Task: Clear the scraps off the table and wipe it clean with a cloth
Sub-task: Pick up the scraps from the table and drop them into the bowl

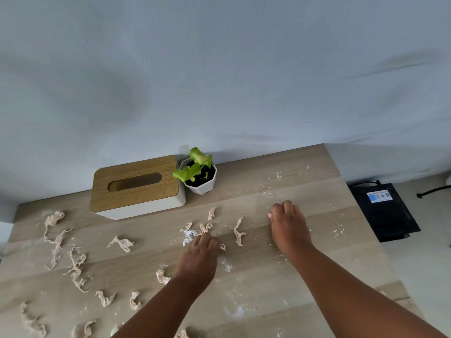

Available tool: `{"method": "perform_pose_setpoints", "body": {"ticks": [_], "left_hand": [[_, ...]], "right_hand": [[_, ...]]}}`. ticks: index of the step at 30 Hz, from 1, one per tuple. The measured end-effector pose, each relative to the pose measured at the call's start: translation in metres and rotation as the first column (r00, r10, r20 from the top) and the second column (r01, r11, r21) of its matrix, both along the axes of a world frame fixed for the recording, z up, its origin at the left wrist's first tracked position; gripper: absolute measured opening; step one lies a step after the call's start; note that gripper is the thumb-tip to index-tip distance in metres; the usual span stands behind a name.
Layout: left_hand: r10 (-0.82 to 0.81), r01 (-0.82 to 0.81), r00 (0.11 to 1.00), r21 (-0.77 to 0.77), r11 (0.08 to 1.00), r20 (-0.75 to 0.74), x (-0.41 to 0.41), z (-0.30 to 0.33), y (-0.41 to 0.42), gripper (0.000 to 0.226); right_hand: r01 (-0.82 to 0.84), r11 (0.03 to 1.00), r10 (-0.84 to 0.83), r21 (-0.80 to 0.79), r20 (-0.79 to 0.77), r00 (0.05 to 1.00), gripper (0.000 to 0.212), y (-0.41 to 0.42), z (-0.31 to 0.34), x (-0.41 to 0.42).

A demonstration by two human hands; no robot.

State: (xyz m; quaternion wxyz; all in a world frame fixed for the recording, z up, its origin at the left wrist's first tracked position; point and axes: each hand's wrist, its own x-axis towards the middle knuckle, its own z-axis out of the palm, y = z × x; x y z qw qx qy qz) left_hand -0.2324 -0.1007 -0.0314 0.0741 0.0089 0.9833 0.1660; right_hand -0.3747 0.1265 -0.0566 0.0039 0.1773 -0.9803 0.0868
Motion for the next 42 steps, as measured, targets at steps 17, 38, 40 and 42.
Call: {"method": "perform_pose_setpoints", "body": {"ticks": [17, 38, 40, 42], "left_hand": [[0.128, -0.112, 0.989, 0.192, 0.975, -0.073, 0.024, 0.006, -0.016, 0.017], [0.3, -0.271, 0.952, 0.303, 0.914, -0.054, 0.049, 0.013, -0.031, 0.02], [0.272, -0.251, 0.962, 0.3, 0.92, -0.03, 0.046, 0.012, -0.034, 0.039], [0.269, -0.258, 0.963, 0.29, 0.922, 0.001, 0.042, 0.012, -0.036, 0.051]], "right_hand": [[0.004, 0.982, 0.04, -0.188, 0.228, 0.973, 0.006, -0.009, 0.027, 0.034], [-0.062, 0.944, 0.164, -0.325, 0.298, 0.94, 0.039, -0.034, 0.032, 0.072], [-0.063, 0.942, 0.165, -0.329, 0.292, 0.942, 0.035, -0.037, 0.032, 0.072], [-0.047, 0.944, 0.144, -0.327, 0.278, 0.95, 0.025, -0.039, 0.033, 0.071]]}}
